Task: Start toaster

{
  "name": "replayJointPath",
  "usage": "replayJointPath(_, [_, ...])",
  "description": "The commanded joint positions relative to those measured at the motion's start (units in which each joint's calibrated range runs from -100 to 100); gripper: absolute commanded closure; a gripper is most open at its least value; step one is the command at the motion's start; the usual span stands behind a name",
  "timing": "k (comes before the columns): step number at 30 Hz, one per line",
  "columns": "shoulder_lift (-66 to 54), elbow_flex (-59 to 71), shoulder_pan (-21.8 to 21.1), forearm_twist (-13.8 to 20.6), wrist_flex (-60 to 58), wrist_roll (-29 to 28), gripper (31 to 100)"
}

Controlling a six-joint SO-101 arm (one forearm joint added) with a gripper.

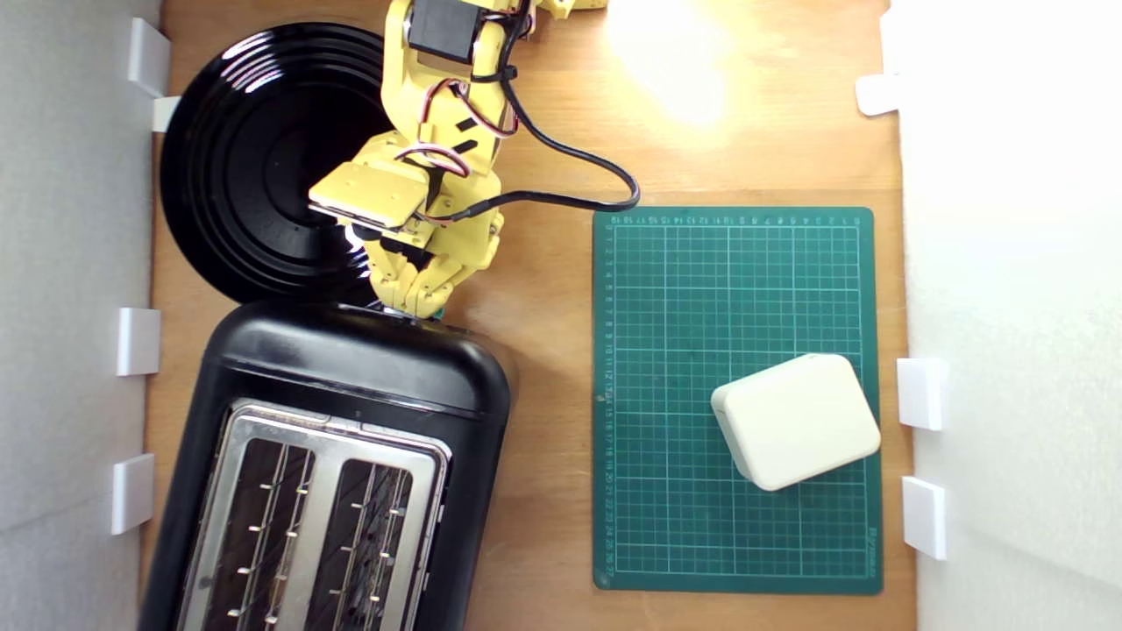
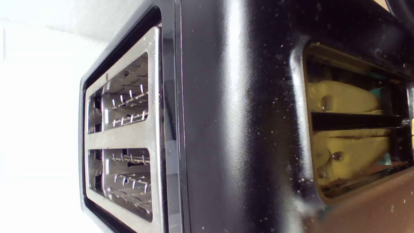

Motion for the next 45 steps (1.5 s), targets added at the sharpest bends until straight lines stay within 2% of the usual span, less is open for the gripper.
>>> replayJointPath(1, [11.3,2.67,-0.55,-1.52,-1.87,0.04,98.8])
replayJointPath(11, [9.47,2.76,-1.03,-1.62,-1.7,-0.12,98.8])
replayJointPath(13, [7.47,2.58,-1.03,-3.87,-1.61,0.2,98.8])
replayJointPath(18, [5.3,2.49,-1.03,-4.34,-1.01,0.25,98.8])
replayJointPath(24, [4.64,-0.24,-0.87,-3.96,4.72,0.2,98.8])
replayJointPath(32, [4.55,-0.87,-0.87,-3.87,6.35,0.25,98.8])
replayJointPath(38, [2.97,-7.33,-0.23,-3.78,17.83,0.78,98.8])
replayJointPath(45, [-0.77,-7.87,-0.07,-2.27,18.86,0.57,98.8])
